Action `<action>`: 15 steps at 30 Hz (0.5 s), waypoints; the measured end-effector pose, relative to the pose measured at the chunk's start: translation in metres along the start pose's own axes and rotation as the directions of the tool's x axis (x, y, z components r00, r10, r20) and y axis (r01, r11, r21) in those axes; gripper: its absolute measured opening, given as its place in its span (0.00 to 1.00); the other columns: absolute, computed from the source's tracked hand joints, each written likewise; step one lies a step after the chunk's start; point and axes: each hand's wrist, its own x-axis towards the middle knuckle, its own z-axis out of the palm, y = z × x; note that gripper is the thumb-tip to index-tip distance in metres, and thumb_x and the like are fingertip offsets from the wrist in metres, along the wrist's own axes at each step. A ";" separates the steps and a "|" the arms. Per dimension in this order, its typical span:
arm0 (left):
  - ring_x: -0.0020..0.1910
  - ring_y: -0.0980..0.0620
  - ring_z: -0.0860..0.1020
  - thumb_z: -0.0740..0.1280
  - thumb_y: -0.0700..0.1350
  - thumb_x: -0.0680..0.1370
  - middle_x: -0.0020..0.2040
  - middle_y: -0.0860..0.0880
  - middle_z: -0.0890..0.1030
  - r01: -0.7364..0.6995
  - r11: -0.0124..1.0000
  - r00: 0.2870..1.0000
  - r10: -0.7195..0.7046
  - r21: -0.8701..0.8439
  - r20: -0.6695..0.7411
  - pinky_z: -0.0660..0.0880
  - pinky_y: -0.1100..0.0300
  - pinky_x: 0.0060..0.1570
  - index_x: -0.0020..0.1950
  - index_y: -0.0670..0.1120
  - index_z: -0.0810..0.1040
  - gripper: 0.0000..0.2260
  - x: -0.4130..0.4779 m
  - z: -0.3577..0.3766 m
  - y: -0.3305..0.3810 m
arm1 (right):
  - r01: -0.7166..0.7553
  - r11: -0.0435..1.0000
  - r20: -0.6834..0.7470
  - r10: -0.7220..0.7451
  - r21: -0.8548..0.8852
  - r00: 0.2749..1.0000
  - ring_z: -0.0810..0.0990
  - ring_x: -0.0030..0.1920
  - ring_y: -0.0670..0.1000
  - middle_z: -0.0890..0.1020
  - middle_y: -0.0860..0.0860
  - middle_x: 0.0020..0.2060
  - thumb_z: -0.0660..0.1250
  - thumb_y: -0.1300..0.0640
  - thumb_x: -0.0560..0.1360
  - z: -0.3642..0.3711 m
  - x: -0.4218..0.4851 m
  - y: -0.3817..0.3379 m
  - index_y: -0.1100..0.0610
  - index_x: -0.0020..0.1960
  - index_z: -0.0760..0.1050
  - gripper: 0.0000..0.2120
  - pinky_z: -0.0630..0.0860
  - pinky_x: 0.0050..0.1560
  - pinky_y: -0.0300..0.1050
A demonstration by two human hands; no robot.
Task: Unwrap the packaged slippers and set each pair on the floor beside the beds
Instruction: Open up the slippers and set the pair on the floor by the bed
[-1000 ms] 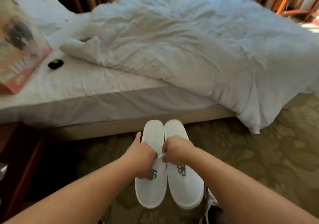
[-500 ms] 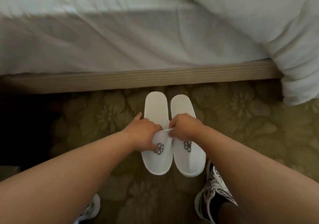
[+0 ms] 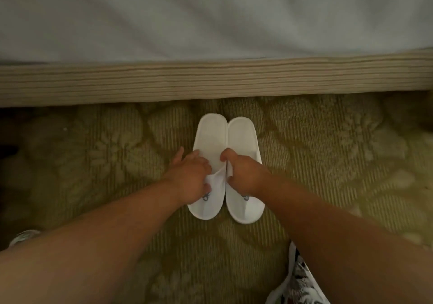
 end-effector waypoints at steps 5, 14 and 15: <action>0.81 0.50 0.48 0.59 0.56 0.81 0.79 0.55 0.61 -0.028 0.998 0.999 0.026 -0.050 -0.039 0.39 0.44 0.76 0.73 0.54 0.69 0.20 0.028 0.015 -0.006 | 0.000 1.000 -0.023 0.001 0.014 1.000 0.80 0.43 0.55 0.77 0.53 0.48 0.63 0.63 0.76 0.003 0.024 0.016 0.49 0.67 0.64 0.23 0.80 0.40 0.50; 0.79 0.51 0.55 0.60 0.56 0.81 0.77 0.54 0.64 0.022 0.983 0.991 -0.047 -0.184 -0.129 0.55 0.52 0.74 0.74 0.52 0.68 0.21 0.031 0.035 -0.004 | -0.040 0.998 -0.015 0.041 0.043 0.999 0.77 0.41 0.54 0.75 0.50 0.47 0.63 0.69 0.70 -0.012 0.034 0.044 0.46 0.59 0.68 0.24 0.74 0.36 0.43; 0.79 0.51 0.54 0.59 0.55 0.81 0.79 0.54 0.62 0.015 0.981 0.991 -0.040 -0.192 -0.124 0.55 0.51 0.75 0.74 0.53 0.68 0.21 0.032 0.036 -0.003 | -0.038 0.998 -0.003 0.038 0.048 0.999 0.77 0.41 0.54 0.75 0.50 0.47 0.63 0.69 0.70 -0.013 0.035 0.046 0.44 0.58 0.67 0.24 0.73 0.35 0.41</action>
